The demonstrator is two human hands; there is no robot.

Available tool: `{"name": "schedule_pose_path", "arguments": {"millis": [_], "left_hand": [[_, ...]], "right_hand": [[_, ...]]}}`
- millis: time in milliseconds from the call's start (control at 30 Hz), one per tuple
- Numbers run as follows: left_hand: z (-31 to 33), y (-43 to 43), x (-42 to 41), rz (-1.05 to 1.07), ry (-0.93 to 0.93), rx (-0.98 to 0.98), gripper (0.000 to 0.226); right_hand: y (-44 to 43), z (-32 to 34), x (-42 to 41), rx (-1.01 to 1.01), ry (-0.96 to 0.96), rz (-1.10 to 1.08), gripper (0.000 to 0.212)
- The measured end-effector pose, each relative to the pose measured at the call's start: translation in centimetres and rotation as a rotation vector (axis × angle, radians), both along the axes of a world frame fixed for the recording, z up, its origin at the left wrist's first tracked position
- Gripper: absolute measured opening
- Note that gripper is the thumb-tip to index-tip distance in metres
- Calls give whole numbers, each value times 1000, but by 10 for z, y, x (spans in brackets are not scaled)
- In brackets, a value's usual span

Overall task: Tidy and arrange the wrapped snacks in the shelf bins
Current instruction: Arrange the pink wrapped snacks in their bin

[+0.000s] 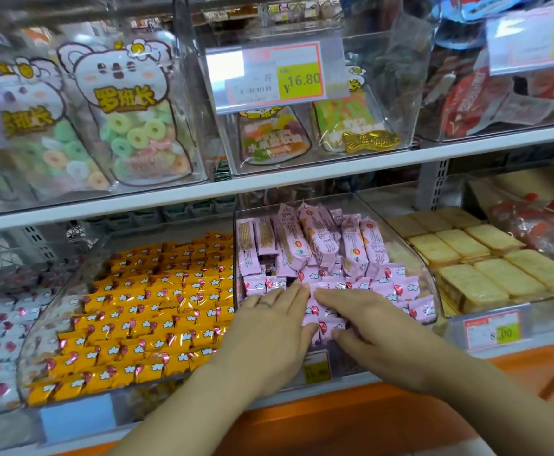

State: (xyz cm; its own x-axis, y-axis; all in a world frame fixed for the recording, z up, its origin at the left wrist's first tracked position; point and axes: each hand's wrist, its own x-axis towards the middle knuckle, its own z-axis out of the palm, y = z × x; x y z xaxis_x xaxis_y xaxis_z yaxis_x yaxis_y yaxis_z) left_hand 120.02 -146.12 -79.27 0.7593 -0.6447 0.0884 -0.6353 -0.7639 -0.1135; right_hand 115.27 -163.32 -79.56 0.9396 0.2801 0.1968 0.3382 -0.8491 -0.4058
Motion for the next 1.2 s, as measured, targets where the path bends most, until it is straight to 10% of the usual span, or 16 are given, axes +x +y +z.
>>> {"name": "schedule_pose_path", "arguments": {"millis": [200, 467, 1200], "left_hand": [[11, -6, 7, 10, -69, -153, 42], [16, -60, 35, -162, -307, -284, 35], [19, -95, 77, 87, -276, -205, 35]], "right_hand": [[-41, 14, 14, 80, -445, -371, 33], [-42, 3, 35, -176, -222, -466, 51], [-73, 13, 19, 588, -395, -600, 32]]}}
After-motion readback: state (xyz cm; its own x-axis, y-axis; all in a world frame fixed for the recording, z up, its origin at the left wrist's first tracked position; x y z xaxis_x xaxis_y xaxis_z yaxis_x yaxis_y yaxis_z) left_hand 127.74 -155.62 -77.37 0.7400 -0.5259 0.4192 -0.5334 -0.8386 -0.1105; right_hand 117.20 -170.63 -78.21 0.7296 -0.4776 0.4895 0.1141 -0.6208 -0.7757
